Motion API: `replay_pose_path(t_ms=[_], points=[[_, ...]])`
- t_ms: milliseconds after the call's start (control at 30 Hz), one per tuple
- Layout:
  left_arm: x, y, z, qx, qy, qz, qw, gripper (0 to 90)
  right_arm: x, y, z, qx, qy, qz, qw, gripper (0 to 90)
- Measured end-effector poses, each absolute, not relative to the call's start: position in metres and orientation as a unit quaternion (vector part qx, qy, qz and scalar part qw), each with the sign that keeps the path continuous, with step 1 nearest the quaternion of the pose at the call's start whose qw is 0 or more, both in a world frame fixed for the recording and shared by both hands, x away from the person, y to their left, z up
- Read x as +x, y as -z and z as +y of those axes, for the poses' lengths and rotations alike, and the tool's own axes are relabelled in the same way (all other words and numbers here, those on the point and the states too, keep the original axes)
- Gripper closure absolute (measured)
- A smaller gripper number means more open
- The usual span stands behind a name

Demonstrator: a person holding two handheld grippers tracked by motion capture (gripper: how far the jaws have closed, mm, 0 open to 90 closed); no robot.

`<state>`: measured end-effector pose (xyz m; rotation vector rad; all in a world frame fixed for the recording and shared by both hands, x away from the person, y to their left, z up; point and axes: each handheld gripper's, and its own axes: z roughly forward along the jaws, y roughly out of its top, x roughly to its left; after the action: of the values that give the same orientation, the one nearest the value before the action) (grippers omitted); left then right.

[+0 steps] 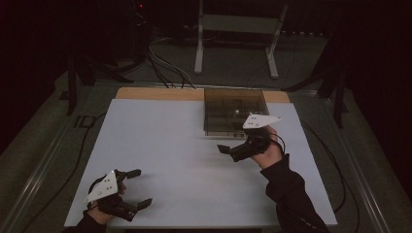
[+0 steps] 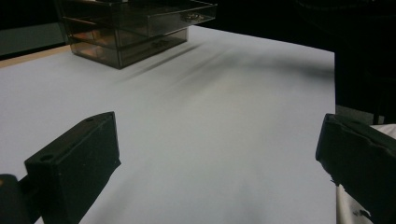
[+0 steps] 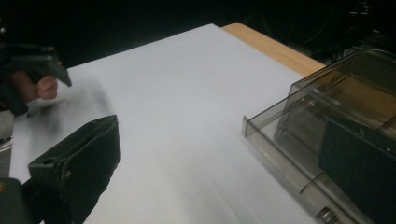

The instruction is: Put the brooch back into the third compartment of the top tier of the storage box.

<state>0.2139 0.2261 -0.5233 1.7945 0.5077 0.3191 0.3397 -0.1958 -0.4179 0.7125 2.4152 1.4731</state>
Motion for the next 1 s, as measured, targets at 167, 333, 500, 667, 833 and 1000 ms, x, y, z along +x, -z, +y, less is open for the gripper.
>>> replay_pose_path(t_ms=[167, 333, 500, 667, 833, 1000], points=[[0.214, 0.523, 0.226, 0.769, -0.137, 0.218, 0.585, 0.6, 0.334, 0.434, -0.199, 0.235, -0.5, 0.827, 0.103, 0.0], [0.214, 0.523, 0.226, 0.769, -0.136, 0.217, 0.585, 0.6, 0.328, 0.448, -0.198, 0.226, -0.491, 0.836, 0.094, 0.0], [0.214, 0.523, 0.226, 0.77, -0.136, 0.217, 0.585, 0.6, 0.322, 0.462, -0.199, 0.224, -0.487, 0.84, 0.088, 0.0], [0.214, 0.523, 0.227, 0.769, -0.137, 0.217, 0.585, 0.6, 0.317, 0.478, -0.203, 0.224, -0.487, 0.841, 0.073, 0.0], [0.214, 0.523, 0.226, 0.77, -0.137, 0.217, 0.584, 0.6, 0.311, 0.493, -0.214, 0.219, -0.48, 0.846, 0.076, 0.0], [0.214, 0.523, 0.226, 0.769, -0.138, 0.218, 0.585, 0.6, 0.305, 0.503, -0.23, 0.229, -0.489, 0.838, 0.074, 0.0]])
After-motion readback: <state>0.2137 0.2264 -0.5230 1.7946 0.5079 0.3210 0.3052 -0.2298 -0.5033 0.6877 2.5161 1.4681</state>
